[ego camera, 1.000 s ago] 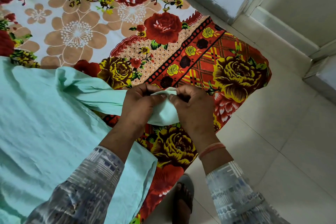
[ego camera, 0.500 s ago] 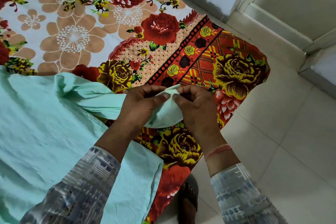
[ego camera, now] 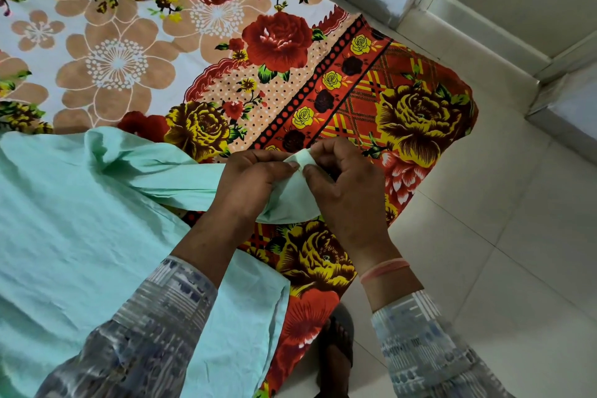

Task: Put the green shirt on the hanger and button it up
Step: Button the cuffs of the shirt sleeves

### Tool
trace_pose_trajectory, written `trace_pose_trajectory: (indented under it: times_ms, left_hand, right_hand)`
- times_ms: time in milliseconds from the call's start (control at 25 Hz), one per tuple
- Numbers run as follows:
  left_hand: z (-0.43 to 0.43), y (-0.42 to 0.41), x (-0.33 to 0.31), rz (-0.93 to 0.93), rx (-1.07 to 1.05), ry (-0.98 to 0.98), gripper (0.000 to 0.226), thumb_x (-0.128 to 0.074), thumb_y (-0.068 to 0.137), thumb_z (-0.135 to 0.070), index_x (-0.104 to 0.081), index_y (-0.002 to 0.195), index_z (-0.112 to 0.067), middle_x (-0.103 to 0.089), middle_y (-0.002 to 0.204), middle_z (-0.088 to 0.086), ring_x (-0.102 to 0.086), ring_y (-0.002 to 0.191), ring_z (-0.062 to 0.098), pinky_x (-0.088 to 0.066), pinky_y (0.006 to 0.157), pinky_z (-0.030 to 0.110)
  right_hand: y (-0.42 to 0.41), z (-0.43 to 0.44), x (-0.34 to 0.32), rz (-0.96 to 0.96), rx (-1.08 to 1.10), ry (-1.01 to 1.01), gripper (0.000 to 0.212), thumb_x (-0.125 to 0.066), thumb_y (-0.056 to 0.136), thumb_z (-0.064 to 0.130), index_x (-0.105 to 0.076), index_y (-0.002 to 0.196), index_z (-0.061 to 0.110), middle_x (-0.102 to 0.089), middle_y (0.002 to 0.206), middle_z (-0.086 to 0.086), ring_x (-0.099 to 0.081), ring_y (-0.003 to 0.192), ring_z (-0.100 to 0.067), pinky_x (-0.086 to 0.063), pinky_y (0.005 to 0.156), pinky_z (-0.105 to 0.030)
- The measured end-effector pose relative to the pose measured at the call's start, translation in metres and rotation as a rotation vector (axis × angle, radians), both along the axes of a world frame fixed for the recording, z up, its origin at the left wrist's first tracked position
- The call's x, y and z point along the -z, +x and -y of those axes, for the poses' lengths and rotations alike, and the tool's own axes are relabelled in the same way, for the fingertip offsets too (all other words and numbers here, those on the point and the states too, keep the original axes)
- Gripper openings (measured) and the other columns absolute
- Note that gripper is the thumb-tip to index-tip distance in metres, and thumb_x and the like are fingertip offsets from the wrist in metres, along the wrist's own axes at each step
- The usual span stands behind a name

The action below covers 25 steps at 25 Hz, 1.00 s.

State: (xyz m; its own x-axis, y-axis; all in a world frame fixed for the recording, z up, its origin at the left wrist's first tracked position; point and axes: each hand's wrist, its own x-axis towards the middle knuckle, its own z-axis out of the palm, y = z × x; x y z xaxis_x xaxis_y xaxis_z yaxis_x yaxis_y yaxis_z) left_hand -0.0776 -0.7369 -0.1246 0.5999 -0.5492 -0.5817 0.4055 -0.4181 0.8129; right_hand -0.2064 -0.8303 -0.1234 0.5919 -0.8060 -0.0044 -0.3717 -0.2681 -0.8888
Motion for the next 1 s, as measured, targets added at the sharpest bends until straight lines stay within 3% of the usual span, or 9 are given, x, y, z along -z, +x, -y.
trace_pose_trajectory:
  times_ms: [120,240,320,440,680,760,840,920,1000]
  left_hand:
    - [-0.001,0.0,0.0,-0.029,0.017,-0.053,0.021,-0.07,0.097,-0.004,-0.085,0.096,-0.018,-0.085,0.093,0.009,-0.08,0.086,0.024,-0.062,0.081,0.037]
    - [-0.003,-0.001,-0.001,-0.01,0.088,-0.124,0.022,-0.071,0.098,-0.004,-0.083,0.114,-0.013,-0.085,0.106,0.012,-0.081,0.101,0.033,-0.064,0.092,0.043]
    - [-0.006,-0.002,0.001,0.02,0.088,-0.142,0.024,-0.072,0.098,-0.003,-0.082,0.118,-0.012,-0.085,0.108,0.011,-0.081,0.103,0.032,-0.064,0.096,0.044]
    - [-0.008,-0.003,0.005,0.039,0.068,-0.157,0.026,-0.073,0.097,-0.001,-0.082,0.119,-0.013,-0.084,0.111,0.012,-0.079,0.108,0.037,-0.063,0.099,0.052]
    - [-0.012,-0.007,0.003,0.094,0.057,-0.164,0.028,-0.071,0.097,0.001,-0.08,0.121,-0.01,-0.085,0.108,0.007,-0.079,0.099,0.023,-0.064,0.086,0.036]
    - [-0.015,-0.006,0.005,0.086,0.066,-0.176,0.03,-0.07,0.098,0.002,-0.078,0.124,-0.011,-0.085,0.111,0.007,-0.079,0.101,0.025,-0.064,0.087,0.038]
    - [-0.019,-0.005,0.006,0.062,0.075,-0.197,0.032,-0.069,0.099,0.003,-0.077,0.127,-0.01,-0.084,0.115,0.009,-0.079,0.104,0.026,-0.065,0.088,0.037]
    - [-0.022,-0.004,0.008,0.053,0.099,-0.218,0.032,-0.069,0.099,0.002,-0.076,0.128,-0.009,-0.083,0.119,0.01,-0.078,0.111,0.028,-0.064,0.094,0.038]
    - [-0.024,-0.002,0.013,0.052,0.091,-0.228,0.032,-0.071,0.098,0.001,-0.077,0.128,-0.008,-0.082,0.122,0.011,-0.076,0.117,0.032,-0.062,0.102,0.044]
  right_hand:
    - [0.002,-0.002,0.001,-0.001,-0.011,-0.033,0.015,-0.069,0.095,0.01,-0.061,0.107,0.015,-0.072,0.087,0.0,-0.072,0.079,-0.014,-0.06,0.067,-0.035]
    - [0.001,-0.002,0.002,0.021,-0.023,0.027,0.016,-0.06,0.098,0.008,-0.051,0.108,0.016,-0.064,0.083,-0.002,-0.063,0.072,-0.013,-0.05,0.06,-0.029]
    - [0.0,-0.003,0.003,0.029,-0.059,0.016,0.015,-0.056,0.1,0.004,-0.051,0.11,0.013,-0.06,0.085,-0.002,-0.057,0.072,-0.013,-0.045,0.061,-0.029]
    - [-0.002,-0.007,0.002,0.037,-0.111,-0.101,0.018,-0.058,0.099,0.0,-0.056,0.114,0.009,-0.062,0.094,-0.003,-0.062,0.083,-0.017,-0.052,0.071,-0.037]
    - [-0.01,-0.008,-0.005,0.011,-0.122,-0.14,0.034,-0.074,0.096,0.016,-0.06,0.127,0.014,-0.075,0.101,0.005,-0.074,0.097,-0.009,-0.061,0.083,-0.031]
    - [-0.01,-0.009,-0.006,-0.008,-0.106,-0.115,0.033,-0.077,0.095,0.017,-0.06,0.124,0.014,-0.076,0.095,0.009,-0.076,0.095,-0.006,-0.063,0.083,-0.034]
    - [-0.01,-0.006,-0.007,0.0,-0.089,-0.042,0.029,-0.077,0.094,0.013,-0.06,0.117,0.013,-0.076,0.09,0.012,-0.074,0.094,-0.002,-0.061,0.08,-0.025]
    - [-0.009,-0.003,-0.009,0.008,-0.084,0.043,0.027,-0.076,0.093,0.01,-0.057,0.111,0.013,-0.078,0.089,0.005,-0.072,0.089,-0.003,-0.055,0.073,-0.015]
    - [-0.006,-0.005,-0.01,0.002,-0.082,0.11,0.025,-0.073,0.094,0.007,-0.053,0.108,0.014,-0.074,0.088,-0.003,-0.068,0.082,-0.011,-0.053,0.072,-0.021]
